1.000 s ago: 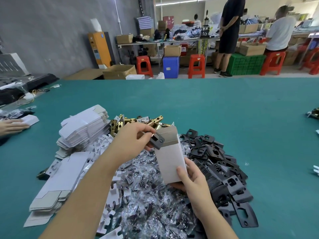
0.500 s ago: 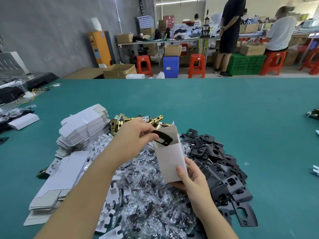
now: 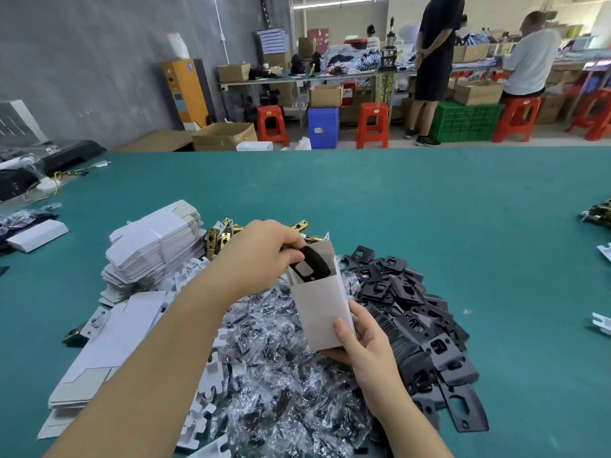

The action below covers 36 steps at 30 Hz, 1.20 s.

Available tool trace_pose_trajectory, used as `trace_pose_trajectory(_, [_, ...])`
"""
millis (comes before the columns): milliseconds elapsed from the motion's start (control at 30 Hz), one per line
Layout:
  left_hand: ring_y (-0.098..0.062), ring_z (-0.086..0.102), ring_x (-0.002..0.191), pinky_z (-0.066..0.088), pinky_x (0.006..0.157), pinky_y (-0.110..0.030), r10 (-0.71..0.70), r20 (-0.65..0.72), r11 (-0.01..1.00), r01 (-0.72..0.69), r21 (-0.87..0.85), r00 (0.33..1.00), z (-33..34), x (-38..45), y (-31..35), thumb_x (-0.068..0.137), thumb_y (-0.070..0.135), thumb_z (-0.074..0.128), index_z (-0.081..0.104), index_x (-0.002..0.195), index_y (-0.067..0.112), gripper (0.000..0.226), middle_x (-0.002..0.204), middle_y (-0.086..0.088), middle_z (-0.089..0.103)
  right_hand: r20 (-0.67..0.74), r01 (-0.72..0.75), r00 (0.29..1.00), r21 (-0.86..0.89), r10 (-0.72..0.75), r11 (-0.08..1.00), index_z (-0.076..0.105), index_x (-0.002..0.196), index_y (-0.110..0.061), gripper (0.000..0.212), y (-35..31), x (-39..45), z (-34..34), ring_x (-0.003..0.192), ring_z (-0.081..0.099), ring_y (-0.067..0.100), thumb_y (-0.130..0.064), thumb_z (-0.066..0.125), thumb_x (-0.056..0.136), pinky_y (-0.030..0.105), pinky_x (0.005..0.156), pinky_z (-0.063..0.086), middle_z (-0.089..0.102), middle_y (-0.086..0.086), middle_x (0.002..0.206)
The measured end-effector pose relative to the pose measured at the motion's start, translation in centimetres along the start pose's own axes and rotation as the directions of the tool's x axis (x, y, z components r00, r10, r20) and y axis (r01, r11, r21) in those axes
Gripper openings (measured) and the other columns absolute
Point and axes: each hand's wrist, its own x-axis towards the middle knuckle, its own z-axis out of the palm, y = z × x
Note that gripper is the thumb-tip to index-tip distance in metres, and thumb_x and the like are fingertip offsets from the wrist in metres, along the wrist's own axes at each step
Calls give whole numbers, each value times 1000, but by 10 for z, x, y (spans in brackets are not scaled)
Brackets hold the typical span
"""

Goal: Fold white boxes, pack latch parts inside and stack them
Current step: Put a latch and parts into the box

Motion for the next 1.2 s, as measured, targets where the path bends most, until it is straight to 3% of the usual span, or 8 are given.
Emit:
trace_pose_trajectory(133, [-23, 55, 63, 40, 58, -29, 17, 76, 1000, -17, -1, 997, -2, 3, 5, 99, 22, 65, 76, 94, 32, 16, 78, -4, 70, 5, 0, 1000, 10, 0, 1000, 73, 114, -43, 27, -1, 0, 1, 104, 72, 26, -32, 70, 89, 42, 78, 63, 72, 5, 114])
trace_pose_trajectory(333, [8, 60, 67, 41, 57, -7, 51, 181, 995, -35, -93, 982, 10, 9, 13, 93, 17, 73, 79, 105, 25, 15, 79, 17, 69, 7, 1, 1000, 22, -1, 1000, 72, 117, -39, 29, 0, 0, 0, 105, 72, 27, -28, 70, 91, 40, 77, 63, 71, 9, 116])
trace_pose_trajectory(533, [-7, 62, 87, 41, 66, -10, 65, 186, 997, -55, -62, 980, 20, 10, 20, 100, 16, 63, 78, 109, 24, 19, 94, 12, 70, -19, -6, 1000, 40, 7, 999, 72, 119, -39, 32, 2, 2, -1, 107, 72, 27, -33, 71, 88, 41, 78, 63, 72, 5, 118])
trace_pose_trajectory(667, [-14, 62, 100, 50, 84, -29, 78, 239, 997, -77, -13, 968, 25, 7, 25, 106, 15, 49, 74, 115, 24, 29, 112, 7, 71, -20, -8, 1000, 47, 9, 999, 71, 120, -40, 32, 4, 3, -3, 108, 72, 27, -33, 70, 89, 42, 79, 63, 73, 4, 120])
trace_pose_trajectory(800, [-6, 54, 86, 37, 66, -19, 71, 265, 997, -73, -4, 962, 31, 5, 26, 108, 17, 35, 69, 119, 25, 36, 107, 7, 65, -16, -10, 1000, 60, 11, 998, 70, 123, -39, 33, 4, 4, -4, 110, 72, 26, -34, 70, 90, 42, 80, 63, 73, 4, 121])
trace_pose_trajectory(967, [-4, 56, 91, 41, 69, -22, 57, 275, 993, -26, -116, 960, 34, 5, 27, 105, 17, 36, 71, 115, 28, 39, 107, 12, 66, -21, -8, 1000, 69, 10, 998, 69, 125, -36, 33, 5, 5, -5, 110, 72, 27, -33, 69, 92, 42, 80, 63, 73, 5, 120])
trace_pose_trajectory(1067, [5, 58, 84, 41, 65, -22, 111, 185, 982, -80, -170, 976, 33, 1, 25, 105, 17, 41, 74, 114, 29, 36, 95, 21, 64, -32, -10, 999, 80, 12, 997, 63, 134, -29, 42, 6, 6, -5, 111, 71, 29, -33, 68, 92, 44, 80, 63, 72, 5, 124])
trace_pose_trajectory(1200, [-2, 53, 52, 40, 50, -13, 68, -245, 935, -148, -324, 967, 29, -3, 12, 101, 12, 54, 75, 99, 32, 29, 88, 16, 68, -46, -6, 999, 88, 10, 996, 61, 135, -27, 46, 7, 6, -6, 113, 70, 28, -35, 68, 91, 43, 80, 63, 71, 2, 124])
